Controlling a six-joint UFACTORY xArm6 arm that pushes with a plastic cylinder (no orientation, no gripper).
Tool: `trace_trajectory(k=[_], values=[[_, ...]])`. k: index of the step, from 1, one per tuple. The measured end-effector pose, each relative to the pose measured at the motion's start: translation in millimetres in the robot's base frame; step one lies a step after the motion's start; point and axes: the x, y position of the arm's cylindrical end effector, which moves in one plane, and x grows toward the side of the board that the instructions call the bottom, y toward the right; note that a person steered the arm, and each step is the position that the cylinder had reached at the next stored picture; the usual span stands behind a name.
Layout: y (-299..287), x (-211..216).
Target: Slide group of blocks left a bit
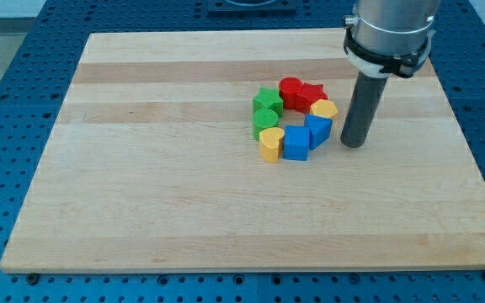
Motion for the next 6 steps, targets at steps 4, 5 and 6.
trace_trajectory(k=[4,5,6], values=[[-41.8,0.0],[-42.0,0.0],[-42.0,2.5]])
